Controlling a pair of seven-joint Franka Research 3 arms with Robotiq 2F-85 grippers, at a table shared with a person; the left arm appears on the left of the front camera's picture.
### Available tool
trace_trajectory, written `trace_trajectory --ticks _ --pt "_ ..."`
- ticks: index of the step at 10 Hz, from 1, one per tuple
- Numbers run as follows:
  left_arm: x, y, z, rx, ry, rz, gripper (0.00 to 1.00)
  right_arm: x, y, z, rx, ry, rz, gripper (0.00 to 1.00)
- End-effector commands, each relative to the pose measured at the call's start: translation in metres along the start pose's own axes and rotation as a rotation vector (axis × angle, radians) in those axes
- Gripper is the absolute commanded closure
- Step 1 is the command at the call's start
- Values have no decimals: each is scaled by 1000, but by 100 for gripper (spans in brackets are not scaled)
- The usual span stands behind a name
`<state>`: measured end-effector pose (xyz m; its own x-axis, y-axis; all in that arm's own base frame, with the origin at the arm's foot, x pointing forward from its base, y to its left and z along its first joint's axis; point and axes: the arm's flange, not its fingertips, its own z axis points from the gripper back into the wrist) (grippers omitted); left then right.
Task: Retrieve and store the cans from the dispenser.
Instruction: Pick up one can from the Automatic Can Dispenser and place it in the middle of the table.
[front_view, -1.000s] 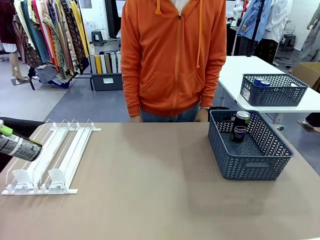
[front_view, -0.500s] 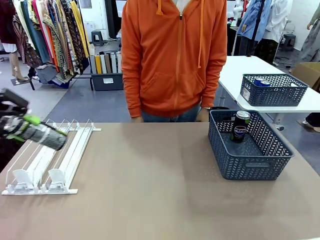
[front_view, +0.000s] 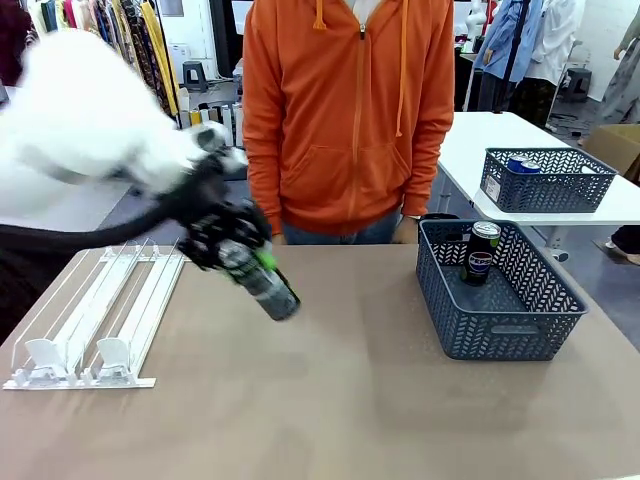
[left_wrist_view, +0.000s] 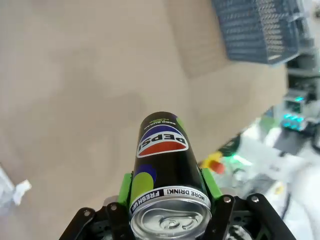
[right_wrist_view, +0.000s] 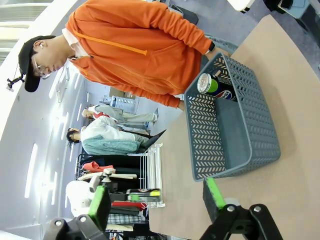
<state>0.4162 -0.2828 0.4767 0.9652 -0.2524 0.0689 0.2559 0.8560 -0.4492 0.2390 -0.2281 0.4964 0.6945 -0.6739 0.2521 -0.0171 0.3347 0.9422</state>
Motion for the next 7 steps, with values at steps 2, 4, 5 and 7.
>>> trace_trajectory --ticks 2,4,5,7 --pt "38 -31 -32 321 18 -112 100 2 1 -2 30 -18 23 0" --pt "40 -45 -68 458 11 -171 100 2 1 -2 30 -18 23 0" --pt "41 -45 -81 477 49 -181 100 2 1 -2 30 -18 23 0" --pt "43 -49 -91 477 73 -207 100 2 1 -2 30 -18 23 0"
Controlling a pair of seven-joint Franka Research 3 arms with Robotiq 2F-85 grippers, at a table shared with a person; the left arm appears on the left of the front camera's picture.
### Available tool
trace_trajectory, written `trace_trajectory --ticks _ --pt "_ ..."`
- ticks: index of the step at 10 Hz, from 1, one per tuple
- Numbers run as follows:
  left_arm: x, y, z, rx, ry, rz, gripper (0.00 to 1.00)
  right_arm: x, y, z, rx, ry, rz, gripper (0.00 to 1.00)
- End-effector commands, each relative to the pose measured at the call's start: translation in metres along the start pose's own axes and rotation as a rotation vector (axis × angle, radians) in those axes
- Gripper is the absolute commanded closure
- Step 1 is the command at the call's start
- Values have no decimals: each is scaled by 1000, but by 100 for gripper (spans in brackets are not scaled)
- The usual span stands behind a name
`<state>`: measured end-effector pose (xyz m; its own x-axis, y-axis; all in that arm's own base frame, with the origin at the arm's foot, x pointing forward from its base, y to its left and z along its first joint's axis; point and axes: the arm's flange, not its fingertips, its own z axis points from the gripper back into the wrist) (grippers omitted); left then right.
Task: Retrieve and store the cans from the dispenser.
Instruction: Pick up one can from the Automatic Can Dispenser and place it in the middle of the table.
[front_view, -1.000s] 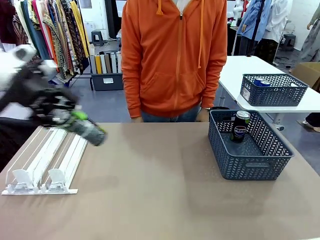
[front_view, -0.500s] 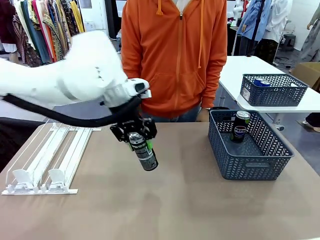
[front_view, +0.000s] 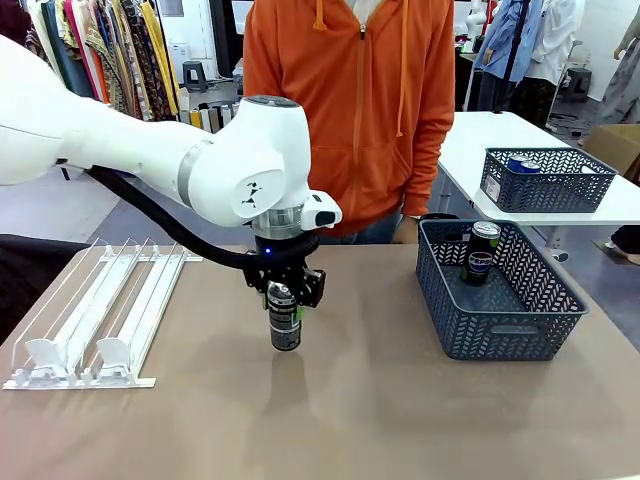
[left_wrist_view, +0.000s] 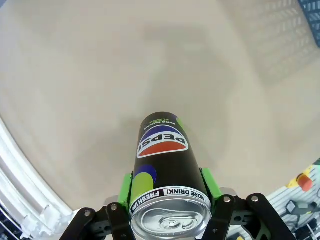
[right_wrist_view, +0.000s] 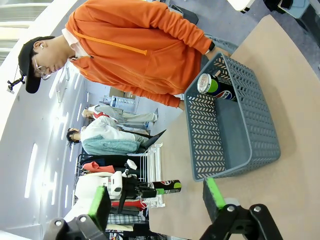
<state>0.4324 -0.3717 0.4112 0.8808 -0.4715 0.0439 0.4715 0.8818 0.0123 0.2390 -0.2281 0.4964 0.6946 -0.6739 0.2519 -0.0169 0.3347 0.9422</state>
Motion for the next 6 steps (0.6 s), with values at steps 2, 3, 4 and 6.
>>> trace_trajectory --ticks 2,3,4,6 --pt "11 4 5 -5 22 37 100 2 1 -2 30 -18 23 0" --pt "12 7 4 -12 36 41 100 2 1 -2 30 -18 23 0" --pt "10 6 5 -23 29 45 95 2 1 -2 30 -18 23 0" --pt "7 3 1 -15 29 27 0 2 1 -2 30 -18 23 0"
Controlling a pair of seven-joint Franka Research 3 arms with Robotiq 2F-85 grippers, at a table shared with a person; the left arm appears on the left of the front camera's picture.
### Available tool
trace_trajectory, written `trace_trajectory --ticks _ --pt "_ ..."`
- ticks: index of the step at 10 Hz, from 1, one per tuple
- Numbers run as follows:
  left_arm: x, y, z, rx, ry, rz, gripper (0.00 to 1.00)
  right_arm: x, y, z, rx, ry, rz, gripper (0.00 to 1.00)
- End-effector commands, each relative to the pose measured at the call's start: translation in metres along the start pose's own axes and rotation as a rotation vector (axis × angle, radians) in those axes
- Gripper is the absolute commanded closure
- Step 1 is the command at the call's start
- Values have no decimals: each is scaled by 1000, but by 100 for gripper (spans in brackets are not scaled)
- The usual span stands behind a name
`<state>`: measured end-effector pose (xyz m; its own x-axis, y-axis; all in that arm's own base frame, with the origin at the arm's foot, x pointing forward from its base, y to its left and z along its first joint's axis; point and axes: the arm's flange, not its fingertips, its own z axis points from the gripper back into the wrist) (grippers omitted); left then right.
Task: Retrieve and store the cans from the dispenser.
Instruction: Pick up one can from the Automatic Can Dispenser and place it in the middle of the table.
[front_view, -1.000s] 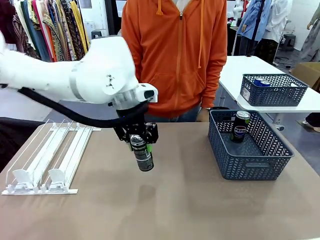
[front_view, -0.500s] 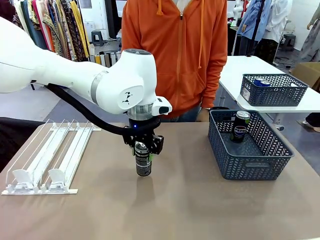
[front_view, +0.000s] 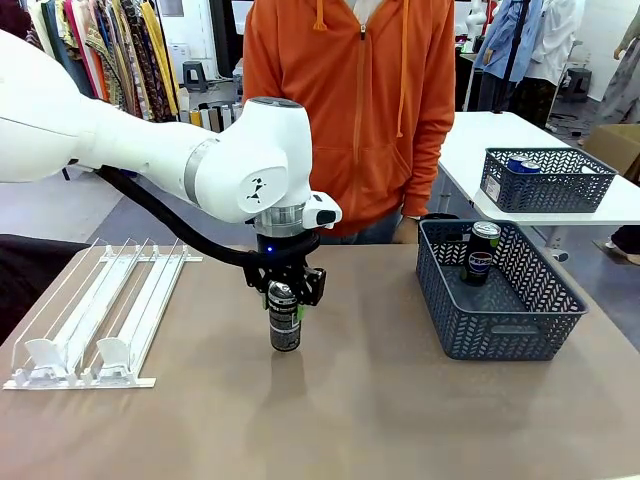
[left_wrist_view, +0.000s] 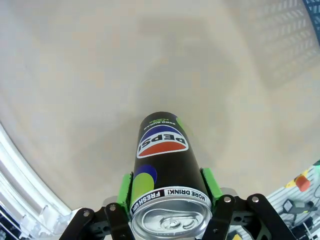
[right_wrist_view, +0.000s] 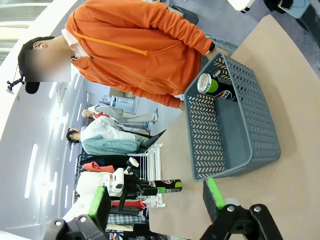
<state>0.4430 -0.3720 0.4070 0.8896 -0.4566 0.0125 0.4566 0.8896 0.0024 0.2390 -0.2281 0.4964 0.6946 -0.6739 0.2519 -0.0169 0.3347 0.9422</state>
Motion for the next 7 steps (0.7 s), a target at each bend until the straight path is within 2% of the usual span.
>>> trace_trajectory --ticks 1,4,7 --pt "-3 -3 6 -15 -4 10 0 2 1 -2 30 -18 23 0" --pt "-4 7 21 -68 -25 35 0 2 1 -2 30 -18 23 0" --pt "-33 36 72 -181 -75 72 0 2 1 -2 30 -18 23 0"
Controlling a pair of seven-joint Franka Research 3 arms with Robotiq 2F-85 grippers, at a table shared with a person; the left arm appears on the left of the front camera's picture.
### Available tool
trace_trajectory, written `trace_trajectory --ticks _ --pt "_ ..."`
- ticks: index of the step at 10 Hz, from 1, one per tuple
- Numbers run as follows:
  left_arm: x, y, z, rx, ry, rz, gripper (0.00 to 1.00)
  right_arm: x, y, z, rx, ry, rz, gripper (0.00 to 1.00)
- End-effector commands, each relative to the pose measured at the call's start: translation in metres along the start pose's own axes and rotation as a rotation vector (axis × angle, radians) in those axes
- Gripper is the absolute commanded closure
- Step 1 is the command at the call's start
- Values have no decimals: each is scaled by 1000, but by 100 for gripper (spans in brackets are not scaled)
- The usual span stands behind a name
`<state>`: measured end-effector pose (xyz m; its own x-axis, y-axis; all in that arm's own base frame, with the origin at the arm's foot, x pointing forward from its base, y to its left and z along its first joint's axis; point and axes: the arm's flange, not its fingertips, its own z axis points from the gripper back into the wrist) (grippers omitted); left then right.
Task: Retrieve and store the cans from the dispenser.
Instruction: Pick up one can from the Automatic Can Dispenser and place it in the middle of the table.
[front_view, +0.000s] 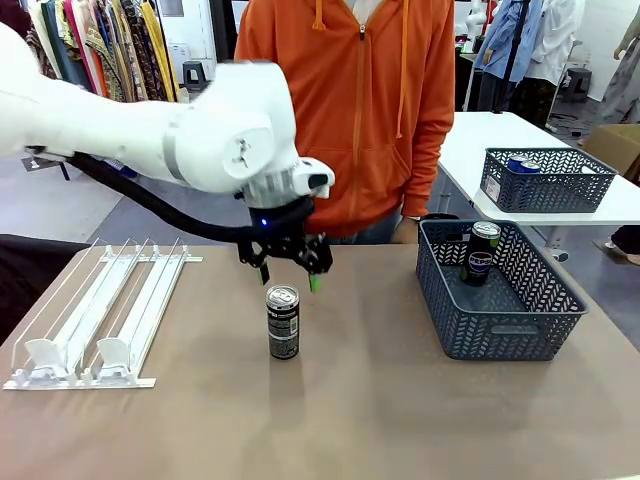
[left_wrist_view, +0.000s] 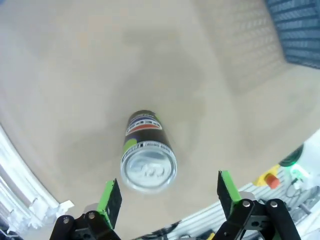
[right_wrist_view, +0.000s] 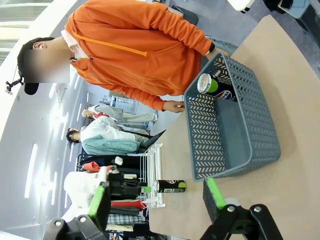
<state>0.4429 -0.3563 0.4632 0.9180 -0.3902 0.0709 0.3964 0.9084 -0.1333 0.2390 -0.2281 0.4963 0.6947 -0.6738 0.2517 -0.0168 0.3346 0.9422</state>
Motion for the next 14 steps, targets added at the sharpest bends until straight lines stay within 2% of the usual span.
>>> trace_trajectory --ticks 1,3,4,5,7,9,10,11,13,14 --pt "-34 41 42 -99 -11 29 0 2 1 -2 30 -18 24 0" --pt "-62 101 82 -277 -25 75 0 2 1 -2 30 -18 24 0" --pt "-80 137 98 -414 -6 66 0 2 1 -2 30 -18 24 0" --pt "-100 182 111 -535 -45 133 0 2 1 -2 30 -18 24 0" --pt "-151 271 126 -781 -181 250 0 2 1 -2 30 -18 24 0" --pt "-227 373 116 -1093 -335 366 0 2 1 -2 30 -18 24 0" --pt "-255 399 102 -1167 -390 451 0 2 1 -2 30 -18 24 0" --pt "-270 413 91 -1256 -412 420 0 2 1 -2 30 -18 24 0" --pt "-267 419 85 -1276 -407 384 0 2 1 -2 30 -18 24 0" --pt "-260 416 86 -1236 -355 373 0 2 1 -2 30 -18 24 0"
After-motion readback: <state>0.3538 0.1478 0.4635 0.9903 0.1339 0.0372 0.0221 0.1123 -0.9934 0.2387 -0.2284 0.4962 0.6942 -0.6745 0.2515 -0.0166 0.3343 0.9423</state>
